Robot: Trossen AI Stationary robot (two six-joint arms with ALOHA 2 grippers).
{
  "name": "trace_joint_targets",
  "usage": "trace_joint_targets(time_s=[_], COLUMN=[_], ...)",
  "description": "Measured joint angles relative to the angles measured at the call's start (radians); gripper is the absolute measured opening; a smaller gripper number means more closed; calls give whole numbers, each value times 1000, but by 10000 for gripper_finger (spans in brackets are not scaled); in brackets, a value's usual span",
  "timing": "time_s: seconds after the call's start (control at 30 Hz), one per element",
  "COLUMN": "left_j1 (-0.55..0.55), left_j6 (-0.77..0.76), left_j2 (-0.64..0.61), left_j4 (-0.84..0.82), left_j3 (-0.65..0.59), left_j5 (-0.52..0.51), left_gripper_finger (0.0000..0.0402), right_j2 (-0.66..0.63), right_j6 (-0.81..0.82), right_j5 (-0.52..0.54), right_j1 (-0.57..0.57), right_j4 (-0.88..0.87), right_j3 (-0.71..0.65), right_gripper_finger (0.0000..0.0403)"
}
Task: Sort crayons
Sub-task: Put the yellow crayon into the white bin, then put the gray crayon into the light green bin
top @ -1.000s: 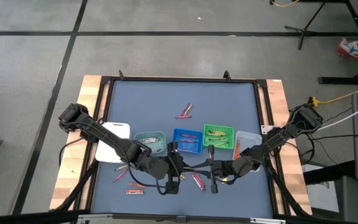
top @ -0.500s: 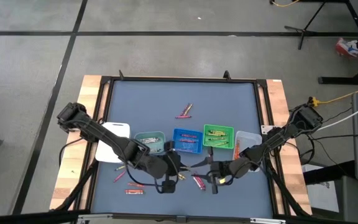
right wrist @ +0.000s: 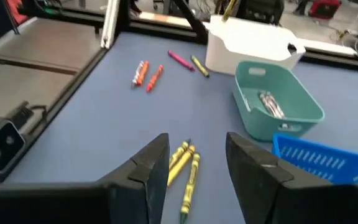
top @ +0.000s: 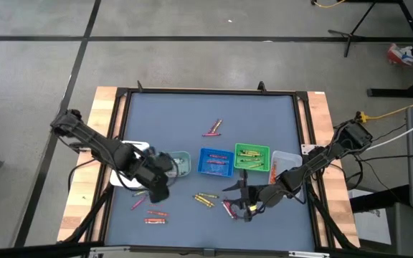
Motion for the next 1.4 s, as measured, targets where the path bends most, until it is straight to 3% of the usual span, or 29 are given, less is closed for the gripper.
trace_joint_targets(time_s=[0.23,0.73,0.97,1.2,1.4], left_j1=[-25,-34,-34,-34,-34], left_j6=[-227,-291,-333,-369,-368], left_j2=[-5,-7,-7,-7,-7], left_j4=[-339,-292,-279,-244,-185], left_j3=[-28,-303,-380,-401,-402], left_j5=[6,7,6,6,2], left_gripper_finger=[8,11,44,86,91], right_j2=[0,0,0,0,0], right_j6=[57,107,112,259,430], right_j5=[2,-27,-28,-83,-107], right_j1=[-1,-26,-26,-26,-26], right_j4=[-72,-237,-278,-453,-653], right_j3=[0,0,0,0,0], right_gripper_finger=[156,156,156,156,156])
